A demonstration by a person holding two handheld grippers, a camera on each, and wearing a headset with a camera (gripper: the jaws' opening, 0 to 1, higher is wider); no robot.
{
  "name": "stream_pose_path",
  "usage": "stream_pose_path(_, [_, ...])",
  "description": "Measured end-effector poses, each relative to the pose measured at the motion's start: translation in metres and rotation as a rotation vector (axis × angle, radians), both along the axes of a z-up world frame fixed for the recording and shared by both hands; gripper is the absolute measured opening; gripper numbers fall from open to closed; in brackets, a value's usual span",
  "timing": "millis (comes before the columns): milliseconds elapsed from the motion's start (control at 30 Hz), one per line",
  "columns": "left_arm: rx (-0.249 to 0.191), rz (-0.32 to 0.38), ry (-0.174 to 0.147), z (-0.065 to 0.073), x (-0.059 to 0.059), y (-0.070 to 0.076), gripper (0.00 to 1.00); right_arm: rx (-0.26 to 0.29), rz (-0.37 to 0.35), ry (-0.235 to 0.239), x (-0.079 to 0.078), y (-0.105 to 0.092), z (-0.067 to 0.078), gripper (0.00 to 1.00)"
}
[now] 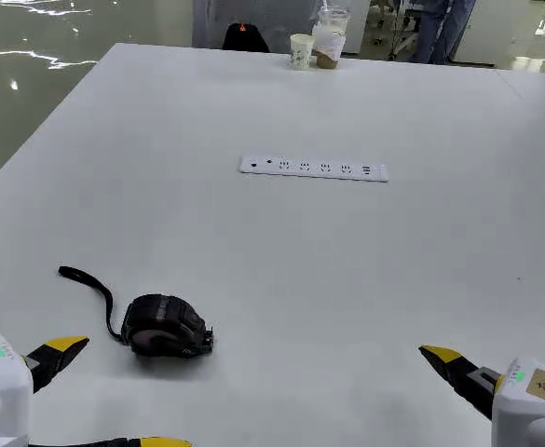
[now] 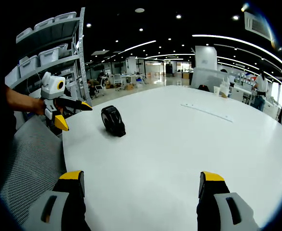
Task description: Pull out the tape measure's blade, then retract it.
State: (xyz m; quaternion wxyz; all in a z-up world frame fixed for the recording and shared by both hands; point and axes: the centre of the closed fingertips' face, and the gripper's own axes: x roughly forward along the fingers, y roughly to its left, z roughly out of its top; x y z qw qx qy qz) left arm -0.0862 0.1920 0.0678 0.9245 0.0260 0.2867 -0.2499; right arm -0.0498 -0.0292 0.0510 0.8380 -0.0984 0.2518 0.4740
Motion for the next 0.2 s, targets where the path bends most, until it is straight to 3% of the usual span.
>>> stream_pose_path(200, [-0.003, 0.002, 0.001, 0.0007, 0.0002, 0.0014, 0.99, 0.000, -0.004, 0.001, -0.0002, -0.0021, -0.0003, 0.99])
